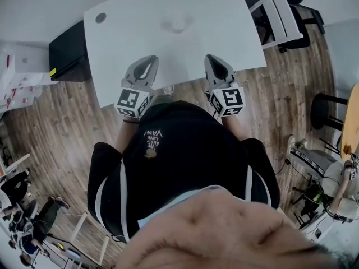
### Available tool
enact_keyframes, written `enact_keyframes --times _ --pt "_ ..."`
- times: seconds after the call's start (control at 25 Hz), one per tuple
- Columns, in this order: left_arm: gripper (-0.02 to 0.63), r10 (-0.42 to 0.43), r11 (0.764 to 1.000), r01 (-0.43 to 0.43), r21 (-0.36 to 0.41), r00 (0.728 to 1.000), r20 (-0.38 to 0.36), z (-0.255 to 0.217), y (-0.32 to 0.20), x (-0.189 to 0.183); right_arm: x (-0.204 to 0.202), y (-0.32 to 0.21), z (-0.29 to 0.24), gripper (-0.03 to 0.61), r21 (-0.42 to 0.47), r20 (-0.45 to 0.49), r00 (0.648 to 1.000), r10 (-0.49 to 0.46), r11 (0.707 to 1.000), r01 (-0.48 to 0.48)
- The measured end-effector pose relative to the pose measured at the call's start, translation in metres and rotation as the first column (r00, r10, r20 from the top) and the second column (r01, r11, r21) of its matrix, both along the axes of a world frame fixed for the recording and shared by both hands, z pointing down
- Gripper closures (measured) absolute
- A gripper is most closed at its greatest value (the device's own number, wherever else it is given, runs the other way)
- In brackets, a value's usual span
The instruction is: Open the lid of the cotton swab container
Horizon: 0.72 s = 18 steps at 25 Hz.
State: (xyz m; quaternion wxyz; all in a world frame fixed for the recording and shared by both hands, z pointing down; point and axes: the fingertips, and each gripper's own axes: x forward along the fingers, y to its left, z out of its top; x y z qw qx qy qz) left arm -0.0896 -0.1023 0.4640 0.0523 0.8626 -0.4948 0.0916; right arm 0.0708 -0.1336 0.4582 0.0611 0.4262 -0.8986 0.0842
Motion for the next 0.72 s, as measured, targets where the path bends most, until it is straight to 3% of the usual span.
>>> enact_keyframes --times 0.48,0.72 --pt "0.581 0.084 0.996 -0.084 -0.003 0.996 0.028 0.011 -0.051 0.002 -0.008 -0.027 0.009 0.566 -0.021 -0.023 0.999 0.034 0.999 -0.034" --pt "0.581 0.112 0.994 -0.112 -0.005 0.994 0.005 0.015 -0.072 0.011 -0.006 -0.035 0.016 0.566 -0.046 -0.039 0.998 0.050 0.998 -0.051"
